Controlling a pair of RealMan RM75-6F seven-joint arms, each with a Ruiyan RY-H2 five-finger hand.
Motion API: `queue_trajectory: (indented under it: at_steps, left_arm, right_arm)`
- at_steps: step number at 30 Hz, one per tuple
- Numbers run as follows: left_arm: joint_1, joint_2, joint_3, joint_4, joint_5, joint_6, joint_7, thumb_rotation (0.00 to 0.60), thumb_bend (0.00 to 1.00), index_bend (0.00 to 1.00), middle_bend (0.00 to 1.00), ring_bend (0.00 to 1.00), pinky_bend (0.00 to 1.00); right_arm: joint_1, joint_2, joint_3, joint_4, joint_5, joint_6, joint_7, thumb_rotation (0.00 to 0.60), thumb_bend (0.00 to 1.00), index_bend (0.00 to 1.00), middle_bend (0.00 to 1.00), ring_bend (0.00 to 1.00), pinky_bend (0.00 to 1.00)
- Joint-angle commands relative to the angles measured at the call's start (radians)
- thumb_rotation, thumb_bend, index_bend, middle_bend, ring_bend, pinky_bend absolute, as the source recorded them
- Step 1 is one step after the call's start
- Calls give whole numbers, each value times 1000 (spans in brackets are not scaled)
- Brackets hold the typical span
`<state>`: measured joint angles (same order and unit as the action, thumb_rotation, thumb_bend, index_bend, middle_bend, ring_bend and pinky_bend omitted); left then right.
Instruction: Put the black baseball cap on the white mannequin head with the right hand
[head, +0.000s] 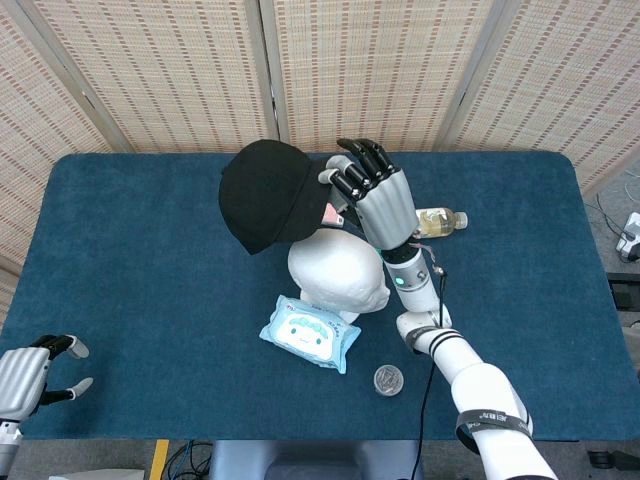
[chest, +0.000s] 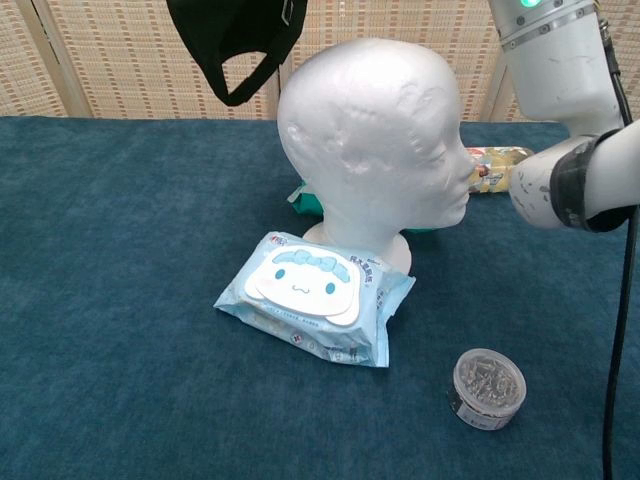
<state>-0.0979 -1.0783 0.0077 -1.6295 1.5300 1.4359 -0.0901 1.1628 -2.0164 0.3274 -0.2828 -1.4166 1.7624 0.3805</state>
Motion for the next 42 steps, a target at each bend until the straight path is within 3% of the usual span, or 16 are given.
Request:
queue_trajectory:
  at_steps: [1,10,19,28,42]
  left_arm:
    - [0,-2,2,-1,3,-2,7,600,130,498,509,398,678]
    - [-2,-10,6,1,1,-10,21,600,130,498,509,398,678]
    - [-2,-16,10,0,-3,-19,36,600,130,498,509,398,678]
    - [-2,-23,16,-1,-10,-33,51,600,130,498,510,398,678]
    - [2,-17,19,-8,-12,-31,52,600,130,498,510,398,678]
  right_arm:
    - [-30,9,-25,-29,-26,49,28,600,412,752,516,295,323]
    - [-102,42,-58,-83,-65,148,100,600,412,752,516,295,323]
    - [-198,62,-55,-91,-58,210,185,600,429,752,508,295,323]
    - [-254,29,-55,-19,-47,200,305,600,470,752,490,295,294]
    - [-274,-21,-80,75,-58,195,387,600,470,752,480,295,253]
